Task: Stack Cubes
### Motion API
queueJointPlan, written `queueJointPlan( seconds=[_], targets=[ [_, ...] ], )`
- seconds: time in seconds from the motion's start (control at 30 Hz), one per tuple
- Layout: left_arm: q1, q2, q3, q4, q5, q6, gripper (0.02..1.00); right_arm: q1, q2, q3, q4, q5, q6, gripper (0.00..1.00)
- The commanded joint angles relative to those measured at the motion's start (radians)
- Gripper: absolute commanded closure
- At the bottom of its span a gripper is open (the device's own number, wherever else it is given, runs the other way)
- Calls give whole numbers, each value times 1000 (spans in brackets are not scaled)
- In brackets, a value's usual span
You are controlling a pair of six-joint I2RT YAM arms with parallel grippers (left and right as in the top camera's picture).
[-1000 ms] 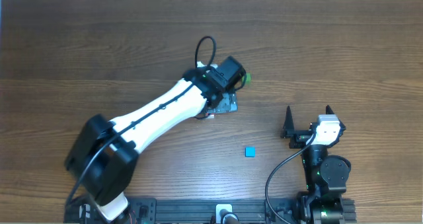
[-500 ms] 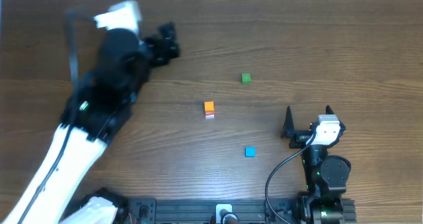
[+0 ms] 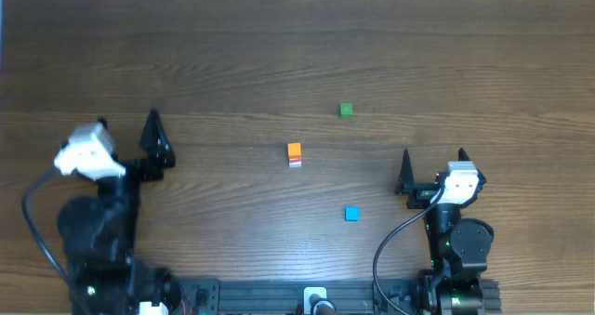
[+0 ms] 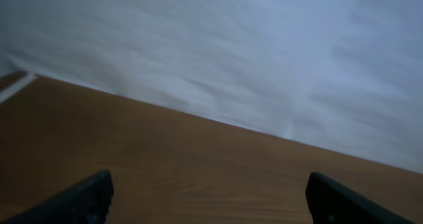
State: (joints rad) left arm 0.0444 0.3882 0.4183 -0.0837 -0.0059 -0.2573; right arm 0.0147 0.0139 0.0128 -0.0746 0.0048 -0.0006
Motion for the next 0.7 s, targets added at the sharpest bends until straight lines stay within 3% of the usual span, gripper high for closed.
queueJointPlan(
  seconds=[0.03,0.27,0.7],
  targets=[
    [64,-204,-183,23,65,48,62,-2,-7,-7,0,-8,-1,7],
    [68,-342,-375,113,152,48,20,-2,-7,-7,0,-8,-1,9],
    [68,-377,-412,18,158,201,23,-2,-7,-7,0,-8,-1,7]
  ],
)
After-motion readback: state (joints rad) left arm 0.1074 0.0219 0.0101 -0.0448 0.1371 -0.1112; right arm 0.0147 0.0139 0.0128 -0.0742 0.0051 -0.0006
